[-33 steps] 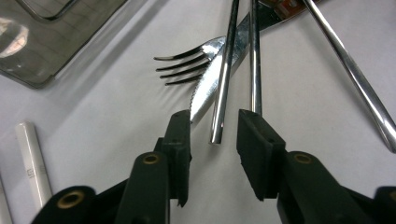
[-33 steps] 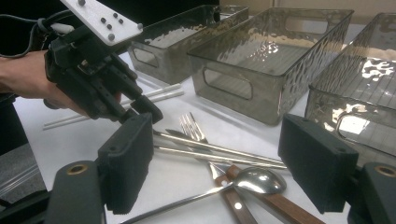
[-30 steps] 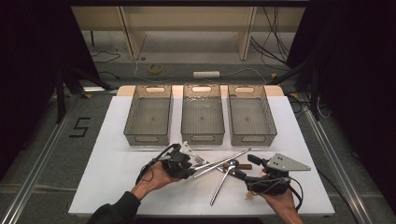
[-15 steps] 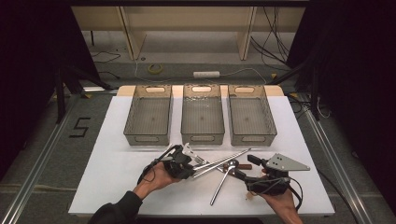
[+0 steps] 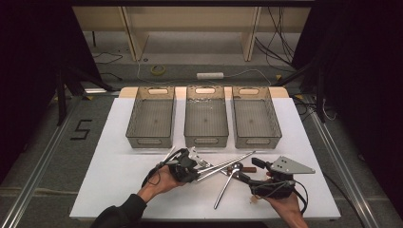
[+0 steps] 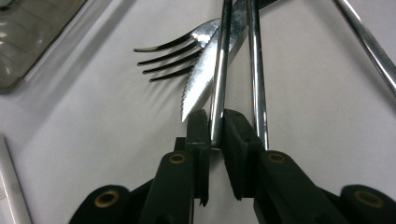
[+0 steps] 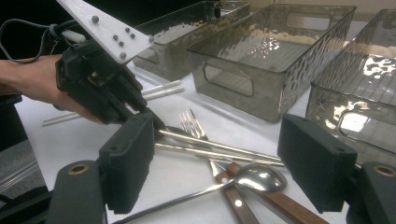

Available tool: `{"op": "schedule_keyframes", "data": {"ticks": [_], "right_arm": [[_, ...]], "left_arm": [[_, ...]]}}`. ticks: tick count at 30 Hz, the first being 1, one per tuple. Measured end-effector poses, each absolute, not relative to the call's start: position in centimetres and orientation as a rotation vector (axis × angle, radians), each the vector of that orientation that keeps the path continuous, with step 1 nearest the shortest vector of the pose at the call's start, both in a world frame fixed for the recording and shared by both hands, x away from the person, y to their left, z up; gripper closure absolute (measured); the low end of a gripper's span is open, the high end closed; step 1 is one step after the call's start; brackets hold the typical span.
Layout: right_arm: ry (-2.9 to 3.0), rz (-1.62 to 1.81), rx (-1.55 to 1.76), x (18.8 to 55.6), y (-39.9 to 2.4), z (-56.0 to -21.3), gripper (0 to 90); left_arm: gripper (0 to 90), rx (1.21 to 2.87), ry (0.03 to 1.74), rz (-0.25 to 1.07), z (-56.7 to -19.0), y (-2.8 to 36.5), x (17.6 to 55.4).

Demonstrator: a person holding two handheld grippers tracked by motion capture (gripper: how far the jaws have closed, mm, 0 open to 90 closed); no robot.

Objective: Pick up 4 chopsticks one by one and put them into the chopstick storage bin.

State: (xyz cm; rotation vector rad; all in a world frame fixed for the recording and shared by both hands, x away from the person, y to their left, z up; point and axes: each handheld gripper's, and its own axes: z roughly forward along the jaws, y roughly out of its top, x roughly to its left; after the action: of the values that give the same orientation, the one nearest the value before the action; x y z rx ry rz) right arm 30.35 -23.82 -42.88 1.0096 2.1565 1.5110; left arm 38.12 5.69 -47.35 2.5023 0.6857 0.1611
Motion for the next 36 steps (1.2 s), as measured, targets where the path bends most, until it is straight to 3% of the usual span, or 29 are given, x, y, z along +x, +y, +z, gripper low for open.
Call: {"op": "schedule_keyframes", "data": {"ticks": [15, 36], "right_arm": [[2.157, 1.507, 1.011, 30.3, -23.8, -42.9, 28.9], [2.145, 1.509, 1.014, 30.3, -24.1, -42.8, 29.2]], "left_arm": [[83.7, 2.511, 0.613, 0.219, -47.3, 5.5, 37.6], [83.9, 2.451, 0.571, 0.219, -43.8, 6.8, 36.4]]}}
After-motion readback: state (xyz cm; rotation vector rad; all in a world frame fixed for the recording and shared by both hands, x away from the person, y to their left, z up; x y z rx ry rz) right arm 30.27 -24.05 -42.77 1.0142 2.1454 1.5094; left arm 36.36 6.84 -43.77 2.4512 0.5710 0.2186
